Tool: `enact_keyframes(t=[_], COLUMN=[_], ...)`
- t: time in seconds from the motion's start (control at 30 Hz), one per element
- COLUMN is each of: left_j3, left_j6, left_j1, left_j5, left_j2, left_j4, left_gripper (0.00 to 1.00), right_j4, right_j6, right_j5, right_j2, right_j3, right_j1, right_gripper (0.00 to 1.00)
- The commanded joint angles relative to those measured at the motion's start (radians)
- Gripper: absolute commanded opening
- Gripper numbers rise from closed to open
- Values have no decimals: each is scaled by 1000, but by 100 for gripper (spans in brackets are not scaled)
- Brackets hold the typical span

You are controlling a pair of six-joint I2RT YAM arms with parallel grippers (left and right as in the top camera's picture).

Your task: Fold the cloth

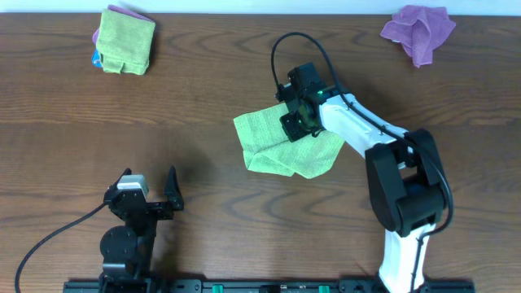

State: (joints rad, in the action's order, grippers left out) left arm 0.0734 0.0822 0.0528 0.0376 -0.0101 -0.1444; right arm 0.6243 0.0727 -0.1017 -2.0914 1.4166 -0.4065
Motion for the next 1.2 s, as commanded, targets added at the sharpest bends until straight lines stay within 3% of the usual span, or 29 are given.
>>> enact_keyframes(t=[0.0, 0.4, 0.87, 1.1, 1.17], left_j3=[-34, -34, -34, -34, -34], left_j6=[8, 8, 8, 8, 8], left_j1=[2, 2, 2, 2, 2], left_j5=[-12, -12, -12, -12, -12], left_j2=[5, 5, 5, 5, 5], left_j4=[-8, -8, -8, -8, -8], left_gripper=[95, 95, 95, 95, 95], right_j4=[-8, -128, -77, 166, 254], right_j6=[-5, -27, -84, -82, -74], right_j5=[-12, -11, 0, 0, -1], right_j2=[-27, -156, -362, -358, -358], right_j3=[-3, 12, 305, 519, 606], right_j1=[-16, -20, 30, 31, 33], right_gripper=[2, 2, 1, 1, 12])
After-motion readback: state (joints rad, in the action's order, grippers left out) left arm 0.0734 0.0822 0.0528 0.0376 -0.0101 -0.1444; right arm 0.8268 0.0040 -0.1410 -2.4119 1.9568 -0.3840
